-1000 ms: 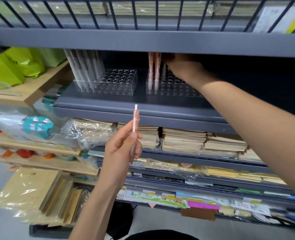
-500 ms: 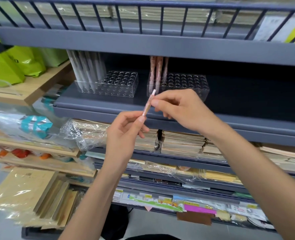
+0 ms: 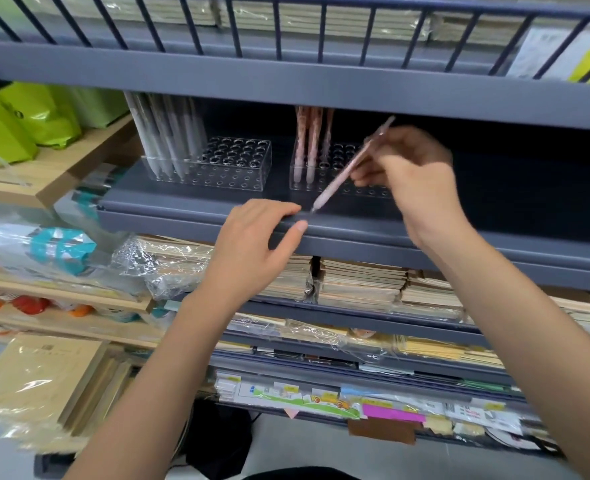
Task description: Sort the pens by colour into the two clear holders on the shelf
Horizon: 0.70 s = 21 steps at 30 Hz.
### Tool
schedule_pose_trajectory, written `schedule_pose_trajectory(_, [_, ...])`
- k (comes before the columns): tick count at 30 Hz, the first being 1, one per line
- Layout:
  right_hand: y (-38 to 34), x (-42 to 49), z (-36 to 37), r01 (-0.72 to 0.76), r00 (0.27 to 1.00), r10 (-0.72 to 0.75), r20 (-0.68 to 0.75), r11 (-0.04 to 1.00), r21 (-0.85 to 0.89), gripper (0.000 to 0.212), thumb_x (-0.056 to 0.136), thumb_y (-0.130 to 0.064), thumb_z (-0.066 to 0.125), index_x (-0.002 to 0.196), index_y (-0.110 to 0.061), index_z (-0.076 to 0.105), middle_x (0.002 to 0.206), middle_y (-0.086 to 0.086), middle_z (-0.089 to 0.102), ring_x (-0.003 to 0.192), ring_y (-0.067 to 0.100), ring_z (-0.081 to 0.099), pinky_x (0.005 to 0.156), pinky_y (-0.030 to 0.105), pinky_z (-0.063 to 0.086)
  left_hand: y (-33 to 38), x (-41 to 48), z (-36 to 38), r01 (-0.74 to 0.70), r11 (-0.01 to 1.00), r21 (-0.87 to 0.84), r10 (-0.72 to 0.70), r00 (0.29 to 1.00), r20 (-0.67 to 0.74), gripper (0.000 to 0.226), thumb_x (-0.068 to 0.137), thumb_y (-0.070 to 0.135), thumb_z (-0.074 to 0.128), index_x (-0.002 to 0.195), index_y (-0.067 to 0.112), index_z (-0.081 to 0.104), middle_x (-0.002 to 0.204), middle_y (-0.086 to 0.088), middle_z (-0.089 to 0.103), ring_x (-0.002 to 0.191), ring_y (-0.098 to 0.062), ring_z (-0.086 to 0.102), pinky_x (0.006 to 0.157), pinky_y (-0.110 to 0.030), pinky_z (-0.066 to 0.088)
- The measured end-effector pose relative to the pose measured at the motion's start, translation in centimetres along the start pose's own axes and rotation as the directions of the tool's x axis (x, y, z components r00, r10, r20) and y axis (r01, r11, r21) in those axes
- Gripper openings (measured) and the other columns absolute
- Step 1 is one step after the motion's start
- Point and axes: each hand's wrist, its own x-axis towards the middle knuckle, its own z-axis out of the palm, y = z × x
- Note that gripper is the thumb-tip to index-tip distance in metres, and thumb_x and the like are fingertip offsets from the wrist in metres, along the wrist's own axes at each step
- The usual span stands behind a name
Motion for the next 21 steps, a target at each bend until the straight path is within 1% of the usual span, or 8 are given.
schedule_pose_trajectory(2, [-0.1,1.3,-0.4,0.018,0.996,-0.015,-0.090,1.000,0.025,0.011,0.079,-0.009,0.059,0.076,-0.016,0.067,0.062,0.001,0.070,0.057,0.019,0.067,0.059,0.028,0.055,-1.2,-0.2,0.9,-0.086,0.982,0.168,0.082,0.996,0.033,0.037,0.100,0.033,0.054,0.125,0.010,0.067,0.128,-0.006,0.067,0.123,-0.025,0.057,0.106,-0.039,0.035])
schedule_pose_trajectory(4, [-0.1,2.7,-0.6,0.026,0.983,-0.020,-0.182,0.999,0.028,0.019,0.074,-0.012,0.058,0.061,-0.021,0.069,0.058,0.000,0.069,0.054,0.017,0.066,0.058,0.026,0.054,-1.9,-0.5,1.9,-0.135,0.950,0.282,0.139,0.990,0.008,0.041,0.101,0.036,0.050,0.129,0.010,0.065,0.133,-0.007,0.064,0.127,-0.026,0.055,0.108,-0.039,0.032])
schedule_pose_trajectory(6, [0.1,3.9,-0.7,0.062,0.975,-0.055,-0.214,0.998,0.025,0.025,0.076,-0.017,0.061,0.054,-0.024,0.071,0.059,-0.002,0.070,0.056,0.015,0.067,0.061,0.027,0.055,-2.4,-0.7,3.0,-0.154,0.936,0.317,0.183,0.981,-0.062,0.041,0.101,0.036,0.048,0.129,0.011,0.065,0.134,-0.005,0.064,0.127,-0.024,0.055,0.108,-0.037,0.031])
schedule_pose_trajectory(9, [0.8,5.2,-0.6,0.099,0.972,-0.093,-0.218,0.995,0.017,0.022,0.080,-0.016,0.062,0.060,-0.022,0.070,0.065,-0.002,0.072,0.062,0.015,0.069,0.067,0.029,0.056,-3.1,-1.0,4.4,-0.183,0.922,0.341,0.261,0.944,-0.201,0.038,0.097,0.031,0.053,0.125,0.010,0.067,0.131,-0.005,0.066,0.124,-0.023,0.058,0.106,-0.036,0.034])
schedule_pose_trajectory(14, [1.8,6.4,0.5,0.123,0.979,-0.148,-0.141,0.978,-0.169,0.014,0.085,-0.020,0.061,0.072,-0.023,0.066,0.069,-0.011,0.072,0.070,0.006,0.070,0.070,0.021,0.054,-3.7,-0.7,5.6,-0.186,0.905,0.383,0.311,0.904,-0.295,0.039,0.091,0.030,0.053,0.120,0.010,0.070,0.126,-0.005,0.068,0.120,-0.022,0.061,0.105,-0.034,0.036])
schedule_pose_trajectory(16, [2.1,6.8,1.2,0.104,0.990,-0.126,-0.066,0.959,-0.265,0.012,0.086,-0.029,0.062,0.076,-0.027,0.067,0.076,-0.012,0.072,0.079,0.005,0.070,0.081,0.029,0.056,-3.8,-0.7,5.7,-0.195,0.899,0.391,0.323,0.899,-0.295,0.039,0.091,0.030,0.053,0.120,0.010,0.069,0.126,-0.005,0.068,0.120,-0.022,0.060,0.105,-0.034,0.036])
schedule_pose_trajectory(18, [2.3,7.2,2.1,0.081,0.997,-0.078,0.023,0.918,-0.387,0.019,0.086,-0.039,0.061,0.094,-0.024,0.069,0.092,-0.008,0.072,0.094,0.011,0.069,0.092,0.031,0.054,-3.9,-0.7,5.7,-0.195,0.895,0.402,0.327,0.899,-0.290,0.039,0.091,0.031,0.053,0.121,0.010,0.069,0.126,-0.005,0.068,0.120,-0.022,0.060,0.104,-0.035,0.036])
schedule_pose_trajectory(21, [2.0,7.4,2.8,0.073,0.995,-0.024,0.096,0.833,-0.548,0.031,0.085,-0.047,0.056,0.104,-0.025,0.066,0.093,-0.011,0.068,0.094,0.008,0.066,0.083,0.018,0.049,-3.8,-0.7,5.6,-0.189,0.892,0.411,0.323,0.903,-0.284,0.039,0.091,0.031,0.052,0.120,0.010,0.069,0.126,-0.006,0.068,0.120,-0.022,0.061,0.104,-0.035,0.037])
